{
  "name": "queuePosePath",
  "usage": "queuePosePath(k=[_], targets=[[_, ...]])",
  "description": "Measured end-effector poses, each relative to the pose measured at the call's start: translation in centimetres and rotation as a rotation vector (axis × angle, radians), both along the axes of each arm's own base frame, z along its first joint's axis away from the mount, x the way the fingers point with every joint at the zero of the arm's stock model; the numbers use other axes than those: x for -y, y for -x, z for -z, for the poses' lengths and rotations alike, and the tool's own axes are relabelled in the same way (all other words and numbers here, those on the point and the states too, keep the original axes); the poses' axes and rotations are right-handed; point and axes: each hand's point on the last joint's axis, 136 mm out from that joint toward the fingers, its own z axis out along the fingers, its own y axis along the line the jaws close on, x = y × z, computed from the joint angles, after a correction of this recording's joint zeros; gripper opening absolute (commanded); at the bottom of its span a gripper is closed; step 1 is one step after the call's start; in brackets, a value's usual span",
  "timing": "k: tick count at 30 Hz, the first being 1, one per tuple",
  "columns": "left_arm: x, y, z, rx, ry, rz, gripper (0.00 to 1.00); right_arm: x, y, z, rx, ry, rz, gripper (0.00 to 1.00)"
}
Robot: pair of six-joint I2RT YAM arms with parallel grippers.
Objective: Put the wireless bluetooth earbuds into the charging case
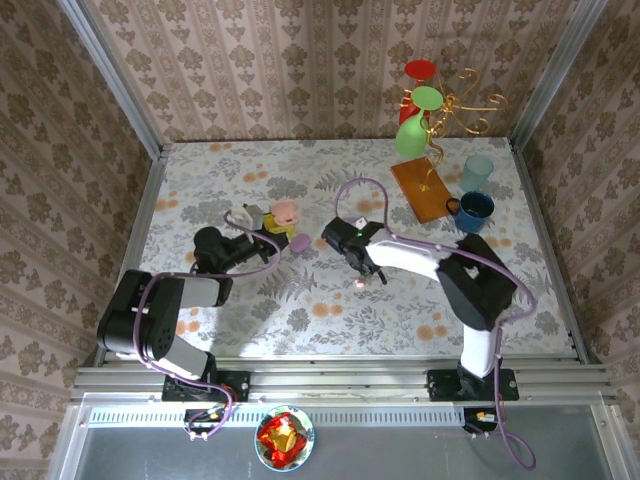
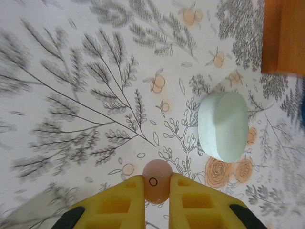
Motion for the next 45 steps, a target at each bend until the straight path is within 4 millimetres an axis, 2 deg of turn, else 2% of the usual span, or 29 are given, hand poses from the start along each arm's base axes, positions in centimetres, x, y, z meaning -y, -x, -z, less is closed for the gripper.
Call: queuePosePath(k=[5, 10, 15, 19, 27, 32, 35, 40, 45], targets=[[1.7, 1.3, -0.1, 0.020, -0.009, 0.075, 0.20, -0.8, 0.3, -4.3, 0.044, -0.337, 0.020, 0.18], [3.3, 2.9, 0.0, 0.036, -0.019, 0.166, 0.20, -1.3, 0.7, -6.5, 0.028, -0.609, 0.032, 0.18], [4.5, 3.9, 0.3, 0.033, -0.023, 0.231, 0.20, -3.7, 2.1, -8.3, -0.040, -0.798, -0.037, 0.18], [5.1, 4.3, 0.5, 0.031, -0.025, 0.262, 0.20, -5.7, 3.4, -10.7, -0.059, -0.911, -0.129, 0.18], [5.9, 5.2, 0.6, 0.035, -0.029, 0.338, 0.20, -9.7, 5.9, -13.1, -0.109, -1.002, -0.333, 0.18], [6.4, 6.3, 0.6, 0.045, -0.032, 0.403, 0.19, -11.5, 6.1, -15.1, -0.094, -1.036, -0.426, 0.18], [6.4, 6.6, 0.6, 0.050, -0.033, 0.420, 0.19, -11.9, 5.8, -16.0, -0.075, -1.048, -0.449, 0.18], [7.0, 7.4, 0.6, 0.064, -0.035, 0.452, 0.20, -12.2, 5.5, -16.2, -0.069, -1.045, -0.462, 0.18], [7.3, 8.0, 0.3, 0.083, -0.035, 0.472, 0.19, -12.5, 5.1, -15.1, -0.093, -1.031, -0.456, 0.18]])
